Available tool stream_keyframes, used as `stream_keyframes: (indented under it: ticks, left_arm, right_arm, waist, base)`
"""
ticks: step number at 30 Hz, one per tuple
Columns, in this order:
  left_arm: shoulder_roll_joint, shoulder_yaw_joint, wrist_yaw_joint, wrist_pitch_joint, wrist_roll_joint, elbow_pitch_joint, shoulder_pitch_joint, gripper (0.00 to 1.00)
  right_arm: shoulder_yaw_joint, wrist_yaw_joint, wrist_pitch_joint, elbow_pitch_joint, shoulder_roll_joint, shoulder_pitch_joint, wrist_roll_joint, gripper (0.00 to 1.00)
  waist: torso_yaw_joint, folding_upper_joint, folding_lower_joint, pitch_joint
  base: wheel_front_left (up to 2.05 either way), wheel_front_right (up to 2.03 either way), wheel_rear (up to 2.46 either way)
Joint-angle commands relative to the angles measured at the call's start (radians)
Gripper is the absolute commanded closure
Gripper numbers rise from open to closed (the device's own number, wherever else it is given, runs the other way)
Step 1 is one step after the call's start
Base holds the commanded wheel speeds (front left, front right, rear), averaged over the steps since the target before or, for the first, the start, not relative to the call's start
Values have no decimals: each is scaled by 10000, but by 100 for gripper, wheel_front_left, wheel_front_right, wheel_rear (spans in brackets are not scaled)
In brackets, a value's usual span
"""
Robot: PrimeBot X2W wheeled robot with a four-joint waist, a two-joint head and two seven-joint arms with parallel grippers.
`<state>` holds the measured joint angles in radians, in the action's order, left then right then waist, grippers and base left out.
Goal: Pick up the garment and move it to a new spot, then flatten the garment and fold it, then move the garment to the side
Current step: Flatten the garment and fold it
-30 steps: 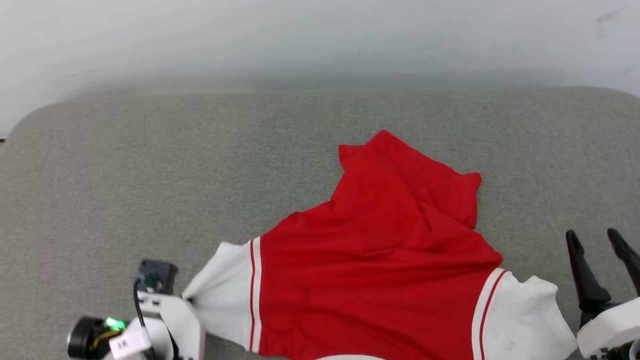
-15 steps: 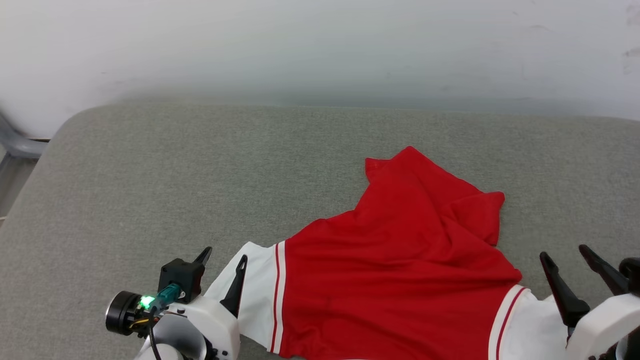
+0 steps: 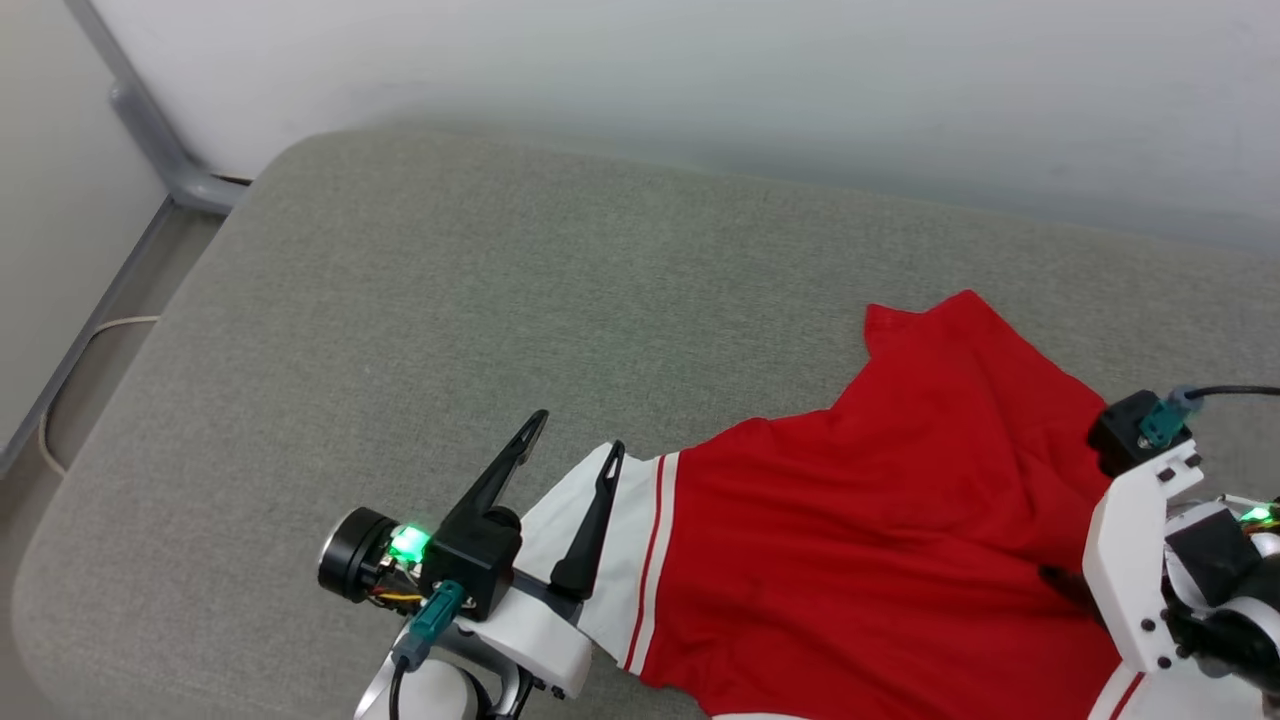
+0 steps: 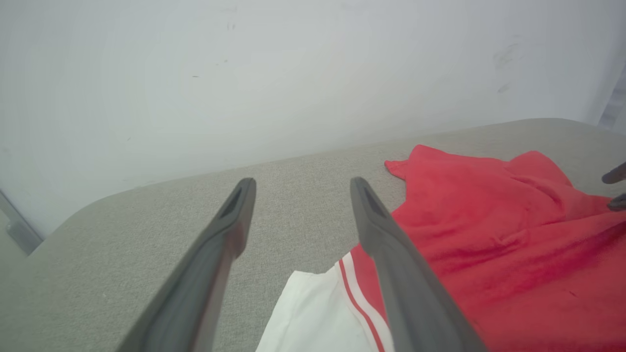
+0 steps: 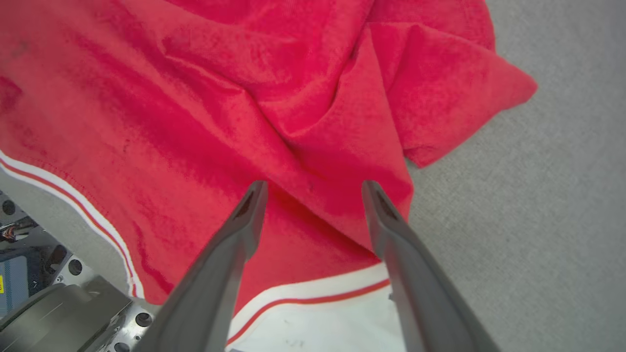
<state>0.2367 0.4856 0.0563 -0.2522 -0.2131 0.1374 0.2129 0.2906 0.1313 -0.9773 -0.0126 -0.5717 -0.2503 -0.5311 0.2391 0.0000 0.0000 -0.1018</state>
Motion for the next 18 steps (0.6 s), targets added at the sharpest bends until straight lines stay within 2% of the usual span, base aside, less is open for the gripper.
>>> stream_keyframes:
  ticks: [1, 6, 11, 16, 17, 18]
  left_arm:
    - [-64, 44, -12, -59, 67, -27, 110, 0]
    - [-220, 181, -45, -85, 110, -74, 293, 0]
    - [-352, 312, -87, -106, 162, -104, 429, 0]
    - [-423, 359, -81, -123, 139, -124, 515, 0]
    - [-431, 362, -79, -126, 138, -126, 535, 0]
    - [-437, 358, -67, -128, 136, -130, 549, 0]
  right_arm:
    - [24, -11, -206, 174, 7, -260, -134, 0]
    - [209, -11, -836, 1141, -42, -913, 73, 0]
    - [462, -11, -482, 2168, -91, -1281, 378, 0]
    - [1144, -8, -124, 3036, -97, -1341, 474, 0]
    - [1305, -8, -62, 3149, -147, -1343, 463, 43]
    - [1444, -9, 37, 3248, -240, -1401, 489, 81]
  waist:
    - [338, 0, 0, -275]
    - [854, 0, 0, -664]
    - [1219, 0, 0, -962]
    - [1372, 0, 0, -1104]
    - [1386, 0, 0, -1121]
    - [1397, 0, 0, -1137]
  base:
    - [0, 0, 0]
    - [0, 0, 0]
    - [0, 0, 0]
    - [0, 0, 0]
    - [0, 0, 0]
    - [0, 0, 0]
